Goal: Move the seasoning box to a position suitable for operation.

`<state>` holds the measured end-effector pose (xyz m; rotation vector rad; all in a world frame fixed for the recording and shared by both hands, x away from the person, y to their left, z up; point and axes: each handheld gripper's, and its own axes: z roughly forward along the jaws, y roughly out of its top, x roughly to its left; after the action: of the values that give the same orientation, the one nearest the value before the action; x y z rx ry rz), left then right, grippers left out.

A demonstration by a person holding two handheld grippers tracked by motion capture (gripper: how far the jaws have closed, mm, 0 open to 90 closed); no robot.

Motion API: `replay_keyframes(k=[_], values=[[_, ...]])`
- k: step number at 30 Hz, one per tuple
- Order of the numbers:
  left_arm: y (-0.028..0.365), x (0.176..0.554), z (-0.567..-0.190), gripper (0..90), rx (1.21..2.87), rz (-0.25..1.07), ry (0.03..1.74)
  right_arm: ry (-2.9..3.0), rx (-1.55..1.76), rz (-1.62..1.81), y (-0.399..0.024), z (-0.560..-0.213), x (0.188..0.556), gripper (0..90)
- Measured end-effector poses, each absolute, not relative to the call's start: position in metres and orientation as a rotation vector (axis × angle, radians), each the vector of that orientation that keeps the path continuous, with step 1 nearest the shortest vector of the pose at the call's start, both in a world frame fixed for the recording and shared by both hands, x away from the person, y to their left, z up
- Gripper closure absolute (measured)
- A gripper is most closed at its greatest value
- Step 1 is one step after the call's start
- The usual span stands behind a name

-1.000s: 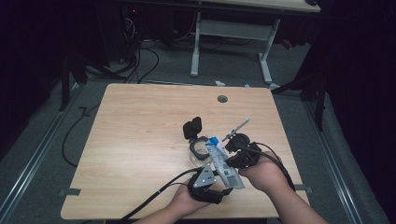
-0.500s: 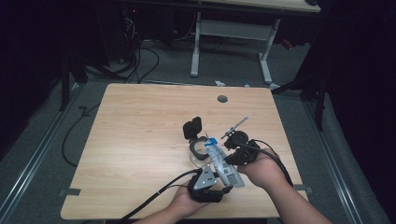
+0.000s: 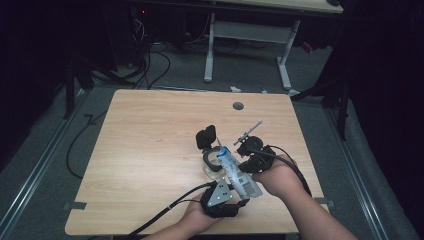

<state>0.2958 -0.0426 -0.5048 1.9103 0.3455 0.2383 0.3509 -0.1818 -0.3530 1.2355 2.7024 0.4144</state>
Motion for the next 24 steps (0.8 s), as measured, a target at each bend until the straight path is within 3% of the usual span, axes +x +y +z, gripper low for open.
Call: replay_keyframes(k=[24], values=[[-0.044, 0.302, -0.507, 48.1, 1.908, 0.252, 0.371, 2.743, 1.259, 0.403, -0.181, -0.355, 0.364, 90.0]])
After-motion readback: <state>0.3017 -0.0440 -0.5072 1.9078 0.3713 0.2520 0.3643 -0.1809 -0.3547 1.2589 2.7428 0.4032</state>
